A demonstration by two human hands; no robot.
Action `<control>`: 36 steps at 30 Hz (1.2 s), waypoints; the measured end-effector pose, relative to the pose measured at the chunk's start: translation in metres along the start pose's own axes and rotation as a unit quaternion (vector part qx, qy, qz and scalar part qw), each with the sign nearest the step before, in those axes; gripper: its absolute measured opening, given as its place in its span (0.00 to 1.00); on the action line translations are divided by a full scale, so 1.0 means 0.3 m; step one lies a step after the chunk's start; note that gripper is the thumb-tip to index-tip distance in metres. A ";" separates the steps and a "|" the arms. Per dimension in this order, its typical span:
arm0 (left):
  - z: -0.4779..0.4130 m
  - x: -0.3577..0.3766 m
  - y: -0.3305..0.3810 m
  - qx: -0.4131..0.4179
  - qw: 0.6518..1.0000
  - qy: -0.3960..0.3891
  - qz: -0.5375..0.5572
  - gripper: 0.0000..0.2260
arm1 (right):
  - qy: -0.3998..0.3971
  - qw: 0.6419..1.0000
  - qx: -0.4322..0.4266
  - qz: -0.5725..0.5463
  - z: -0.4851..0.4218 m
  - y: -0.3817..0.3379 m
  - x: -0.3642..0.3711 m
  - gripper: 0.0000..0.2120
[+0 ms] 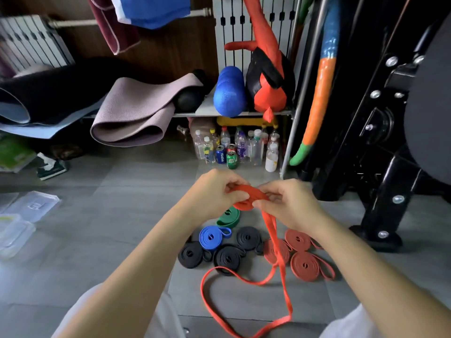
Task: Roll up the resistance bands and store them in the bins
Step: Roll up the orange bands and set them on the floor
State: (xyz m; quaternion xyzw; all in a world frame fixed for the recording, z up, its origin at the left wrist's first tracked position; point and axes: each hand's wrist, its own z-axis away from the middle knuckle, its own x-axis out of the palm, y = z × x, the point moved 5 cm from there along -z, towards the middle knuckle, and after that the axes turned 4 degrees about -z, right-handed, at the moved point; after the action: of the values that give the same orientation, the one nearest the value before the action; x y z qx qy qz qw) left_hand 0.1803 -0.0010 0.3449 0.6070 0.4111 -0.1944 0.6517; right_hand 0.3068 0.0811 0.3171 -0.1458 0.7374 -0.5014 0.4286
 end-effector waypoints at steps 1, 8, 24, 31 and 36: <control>-0.001 0.003 0.001 0.002 1.000 -0.002 -0.014 0.07 | -0.003 1.000 0.002 -0.011 -0.001 0.004 0.001 0.18; 0.006 -0.028 0.043 0.023 0.996 0.007 -0.090 0.05 | -0.014 0.995 0.022 -0.094 0.010 -0.016 0.011 0.14; -0.010 -0.723 0.361 0.048 0.963 0.197 0.178 0.07 | 0.076 0.989 -0.103 -0.077 -0.204 -0.629 -0.338 0.08; -0.014 -0.916 0.546 0.066 0.970 0.213 0.100 0.06 | 0.035 0.990 -0.090 -0.103 -0.232 -0.830 -0.420 0.09; -0.024 -0.943 0.606 0.075 0.979 0.190 0.021 0.06 | 0.028 0.988 -0.115 -0.097 -0.208 -0.894 -0.369 0.06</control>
State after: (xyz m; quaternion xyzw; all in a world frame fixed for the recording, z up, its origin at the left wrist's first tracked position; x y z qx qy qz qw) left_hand 0.1491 -0.0296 0.6785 0.6887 0.4987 -0.0921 0.5182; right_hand 0.2659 0.0688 0.6107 -0.2510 0.7843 -0.4564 0.3370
